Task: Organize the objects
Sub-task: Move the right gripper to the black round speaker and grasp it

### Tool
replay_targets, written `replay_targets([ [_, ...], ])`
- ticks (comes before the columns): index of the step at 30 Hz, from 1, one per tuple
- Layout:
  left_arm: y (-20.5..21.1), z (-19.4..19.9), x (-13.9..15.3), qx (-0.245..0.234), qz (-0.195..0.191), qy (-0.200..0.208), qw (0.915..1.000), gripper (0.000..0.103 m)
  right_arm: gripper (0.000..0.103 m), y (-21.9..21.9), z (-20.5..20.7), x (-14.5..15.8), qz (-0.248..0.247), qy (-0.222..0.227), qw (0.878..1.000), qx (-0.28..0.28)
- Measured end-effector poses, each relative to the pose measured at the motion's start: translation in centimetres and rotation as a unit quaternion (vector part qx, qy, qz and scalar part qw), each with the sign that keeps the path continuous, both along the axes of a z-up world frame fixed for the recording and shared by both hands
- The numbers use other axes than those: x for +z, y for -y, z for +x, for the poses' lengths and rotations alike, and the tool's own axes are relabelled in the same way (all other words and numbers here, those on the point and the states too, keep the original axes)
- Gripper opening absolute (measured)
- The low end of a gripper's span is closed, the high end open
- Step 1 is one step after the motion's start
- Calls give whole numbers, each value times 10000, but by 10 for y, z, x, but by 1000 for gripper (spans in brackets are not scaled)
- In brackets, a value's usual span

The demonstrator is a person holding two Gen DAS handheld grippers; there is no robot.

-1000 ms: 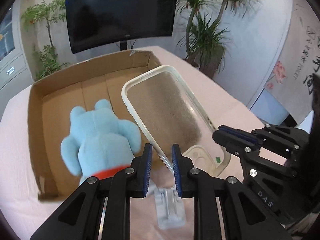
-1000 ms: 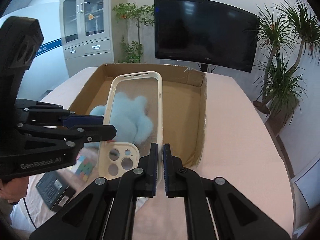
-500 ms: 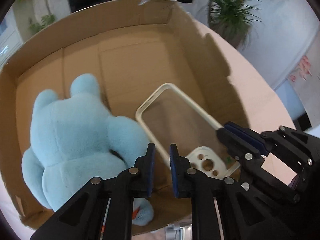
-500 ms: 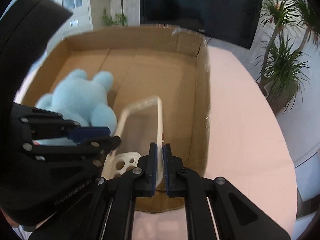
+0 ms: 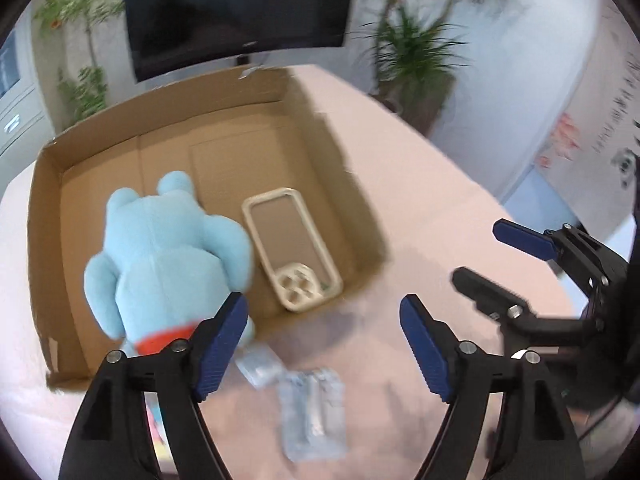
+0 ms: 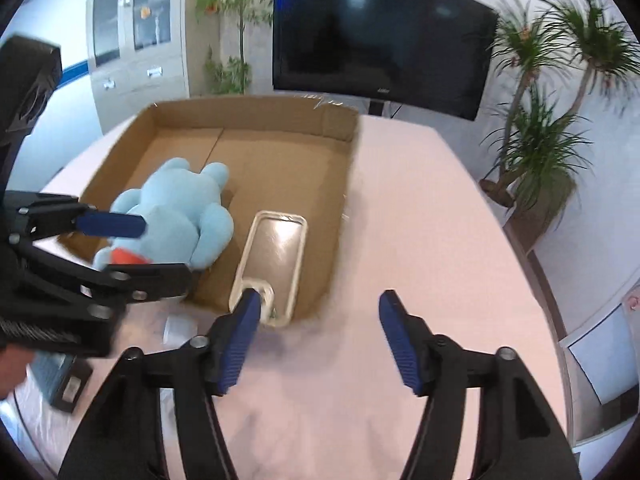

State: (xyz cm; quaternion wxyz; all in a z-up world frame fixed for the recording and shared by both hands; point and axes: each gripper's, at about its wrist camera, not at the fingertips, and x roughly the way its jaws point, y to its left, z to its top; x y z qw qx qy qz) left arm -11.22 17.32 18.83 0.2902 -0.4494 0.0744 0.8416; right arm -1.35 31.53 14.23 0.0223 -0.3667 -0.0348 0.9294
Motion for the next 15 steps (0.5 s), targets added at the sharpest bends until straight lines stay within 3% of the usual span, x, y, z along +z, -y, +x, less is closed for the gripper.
replay_targets([
  [5,-14,74,-11,-757,82,87,9971,81,68,-32,92,-6,-489,-62,9988,70],
  [8,-19,114,-33,-1083,201,333,9934,81,72,-44,154,-30,-702,-10,9975,32],
  [11,-28,148,-59,-1308,331,734,9881,81,72,-49,193,-58,-862,50,9962,-110],
  [15,-36,181,-90,-1571,214,1091,9813,81,72,-46,234,-97,-1235,322,9913,-329],
])
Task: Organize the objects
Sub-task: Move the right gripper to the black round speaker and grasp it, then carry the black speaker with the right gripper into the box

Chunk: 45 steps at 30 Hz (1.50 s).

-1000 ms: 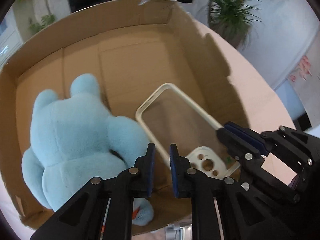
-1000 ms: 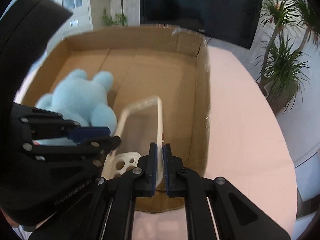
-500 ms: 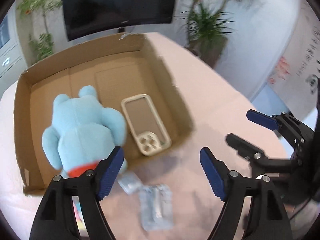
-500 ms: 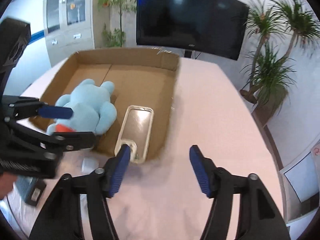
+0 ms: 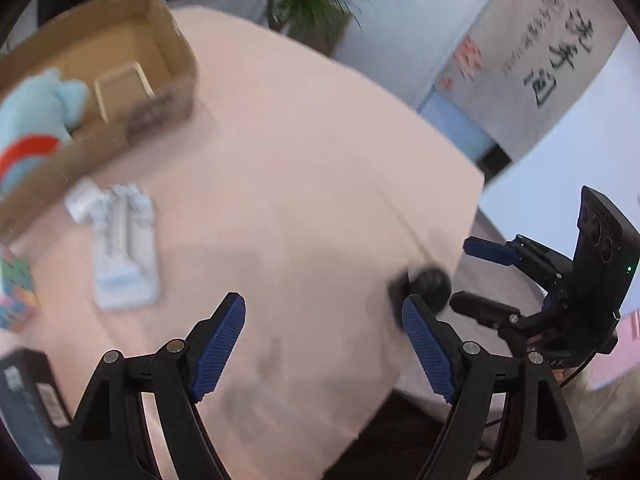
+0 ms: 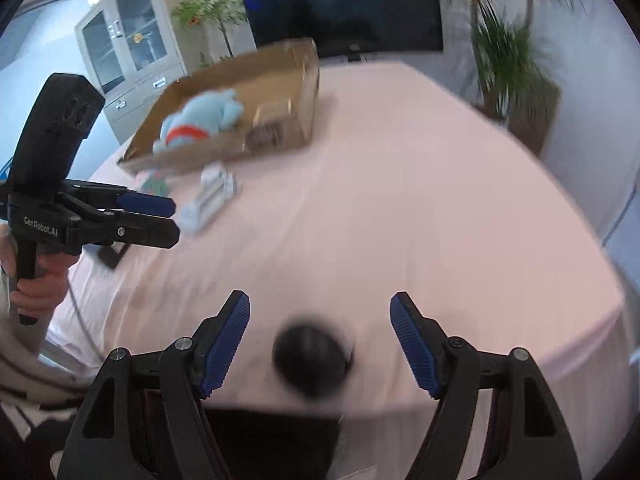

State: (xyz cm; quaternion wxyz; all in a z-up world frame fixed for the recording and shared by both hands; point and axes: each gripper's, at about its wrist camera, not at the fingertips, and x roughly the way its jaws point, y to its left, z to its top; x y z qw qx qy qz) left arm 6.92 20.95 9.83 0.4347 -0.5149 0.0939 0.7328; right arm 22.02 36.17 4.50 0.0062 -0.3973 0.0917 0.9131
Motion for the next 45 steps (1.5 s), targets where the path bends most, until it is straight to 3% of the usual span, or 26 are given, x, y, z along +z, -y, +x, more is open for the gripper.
replay_targets([
  [6,5,15,-19,-26,-49,301,9995,81,71,19,-2,-37,-91,129,9998,-143],
  [7,11,15,-20,51,-53,315,9995,81,57,20,-11,-41,-37,144,9997,-218],
  [8,16,12,-20,110,-70,285,9995,81,57,22,-16,-44,2,163,9996,-239],
  [14,68,7,-27,630,-3,319,9975,81,57,70,-58,-48,-187,0,9950,986],
  [18,104,-5,-30,1119,5,299,9933,81,57,131,-86,-55,-278,-146,9789,2018],
  [22,136,-15,-38,1467,-30,327,9886,81,57,167,-100,-57,-225,-159,9691,2452],
  [27,133,-18,-47,1319,123,449,9902,81,57,172,-100,-61,-130,0,9662,2573],
  [32,110,-19,-60,1040,20,427,9937,81,57,168,-91,-66,-33,196,9704,2406],
  [35,109,-23,-64,1011,171,547,9932,81,57,166,-90,-65,-38,252,9726,2311],
  [36,110,-24,-64,996,232,565,9932,79,57,166,-89,-64,-3,245,9734,2278],
  [39,107,-23,-63,876,284,508,9945,55,57,167,-91,-63,75,226,9738,2263],
  [42,104,-20,-63,878,229,373,9952,52,55,171,-93,-65,178,253,9735,2264],
  [45,106,-24,-67,954,350,536,9934,53,55,170,-94,-64,177,257,9740,2242],
])
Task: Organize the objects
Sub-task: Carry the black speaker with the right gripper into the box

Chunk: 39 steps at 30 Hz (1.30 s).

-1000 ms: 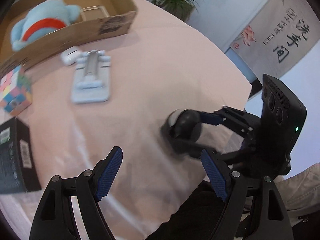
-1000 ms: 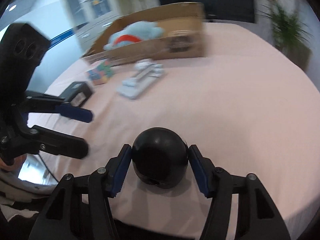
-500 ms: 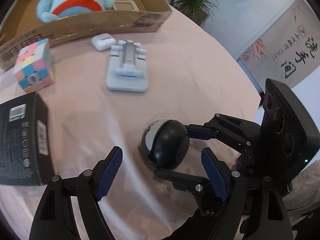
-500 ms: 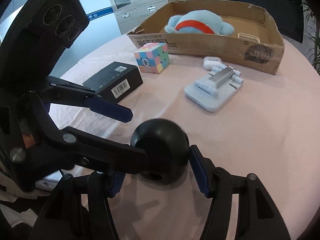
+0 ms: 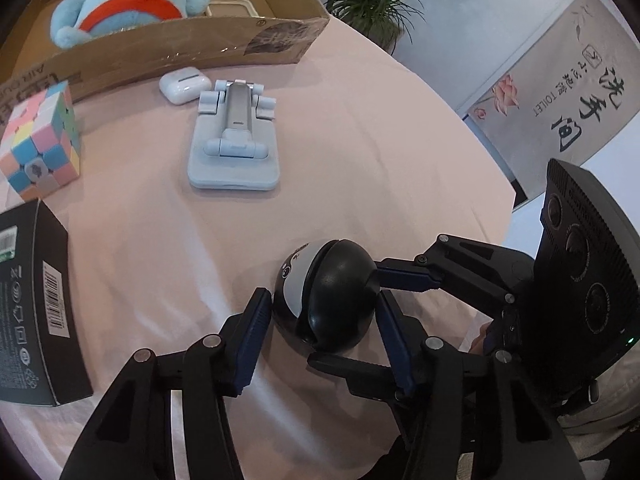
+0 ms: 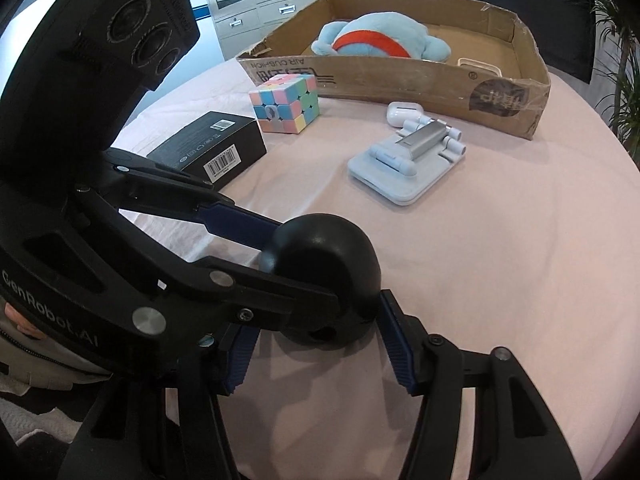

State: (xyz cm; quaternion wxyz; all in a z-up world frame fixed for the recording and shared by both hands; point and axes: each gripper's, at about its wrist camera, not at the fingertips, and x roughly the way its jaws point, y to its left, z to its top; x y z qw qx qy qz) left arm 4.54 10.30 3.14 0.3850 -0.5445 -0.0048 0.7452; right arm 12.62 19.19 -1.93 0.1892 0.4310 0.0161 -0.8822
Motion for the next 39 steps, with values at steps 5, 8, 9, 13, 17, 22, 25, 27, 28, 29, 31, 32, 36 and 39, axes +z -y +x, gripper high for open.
replay_targets([
  [5,3,0,0,94,90,63,9999,54,55,1,-1,0,20,-8,10000,-55],
  [8,4,3,6,81,54,-78,9999,53,55,3,0,2,61,-56,9999,-66],
  [9,5,4,7,91,57,-91,9999,53,55,3,1,3,58,-70,9999,-65],
  [13,9,3,8,130,80,-119,9998,53,55,5,1,5,50,-107,9999,-53],
  [17,18,5,17,177,166,-176,9996,53,55,8,1,10,86,-189,9998,-24],
  [22,21,4,27,217,190,-308,9991,54,55,11,0,18,108,-305,9995,7],
  [25,23,-1,34,253,212,-341,9989,54,55,12,-2,24,126,-373,9992,33],
  [27,23,-4,38,297,228,-333,9987,53,55,13,-4,28,132,-399,9991,51],
  [28,22,-6,41,315,235,-345,9986,53,55,13,-6,31,150,-422,9990,52],
  [29,20,-9,43,320,227,-375,9985,54,55,12,-7,33,171,-445,9988,59],
  [31,16,-12,50,322,179,-493,9981,53,55,10,-11,39,174,-480,9987,62],
  [32,14,-13,54,319,152,-572,9977,53,55,9,-14,42,146,-479,9987,54],
  [36,7,-26,66,346,91,-631,9974,53,55,3,-23,54,120,-568,9983,-21],
  [39,2,-34,74,411,77,-633,9971,52,55,-2,-33,61,159,-585,9981,-117],
])
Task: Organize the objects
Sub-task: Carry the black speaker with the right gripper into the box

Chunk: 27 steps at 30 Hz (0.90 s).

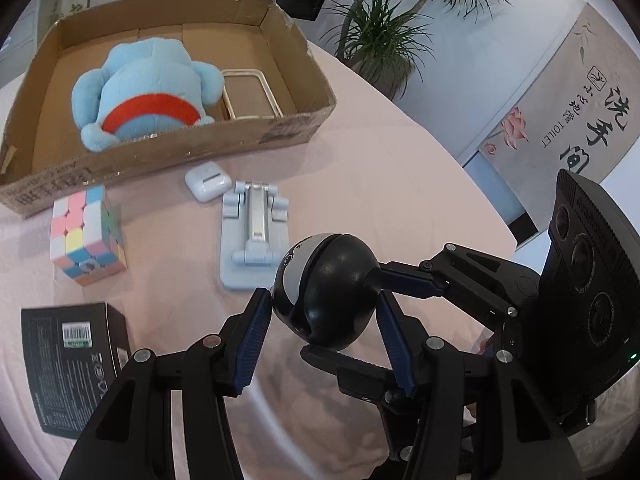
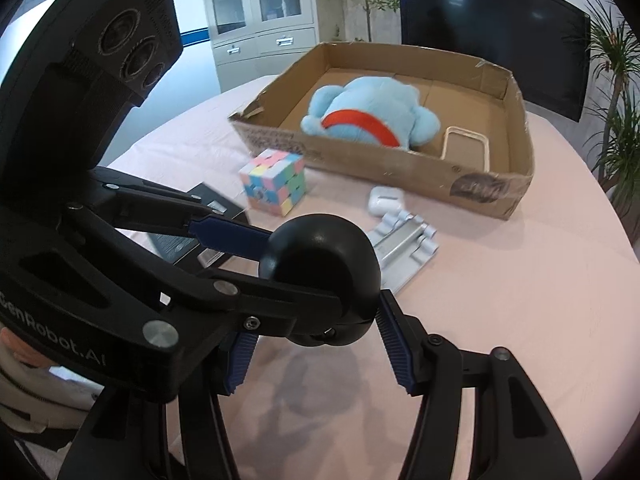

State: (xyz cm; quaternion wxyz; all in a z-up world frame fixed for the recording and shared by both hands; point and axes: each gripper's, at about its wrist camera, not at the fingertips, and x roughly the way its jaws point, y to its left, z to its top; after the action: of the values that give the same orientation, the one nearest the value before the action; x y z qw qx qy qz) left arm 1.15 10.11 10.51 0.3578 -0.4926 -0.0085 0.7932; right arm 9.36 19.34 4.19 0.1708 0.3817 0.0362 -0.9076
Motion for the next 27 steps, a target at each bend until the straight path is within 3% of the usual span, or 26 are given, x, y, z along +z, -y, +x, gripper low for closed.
replay_targets([
  [12,-30,-49,45,-126,-96,-279,9995,52,55,-26,-48,42,-163,-40,9993,-345],
  [19,-44,-94,69,-185,42,-156,9997,52,55,-41,-82,69,-56,-99,9988,-483],
  [27,-78,-141,89,-256,-310,-631,9972,51,55,-63,-128,89,36,-275,9974,-666],
])
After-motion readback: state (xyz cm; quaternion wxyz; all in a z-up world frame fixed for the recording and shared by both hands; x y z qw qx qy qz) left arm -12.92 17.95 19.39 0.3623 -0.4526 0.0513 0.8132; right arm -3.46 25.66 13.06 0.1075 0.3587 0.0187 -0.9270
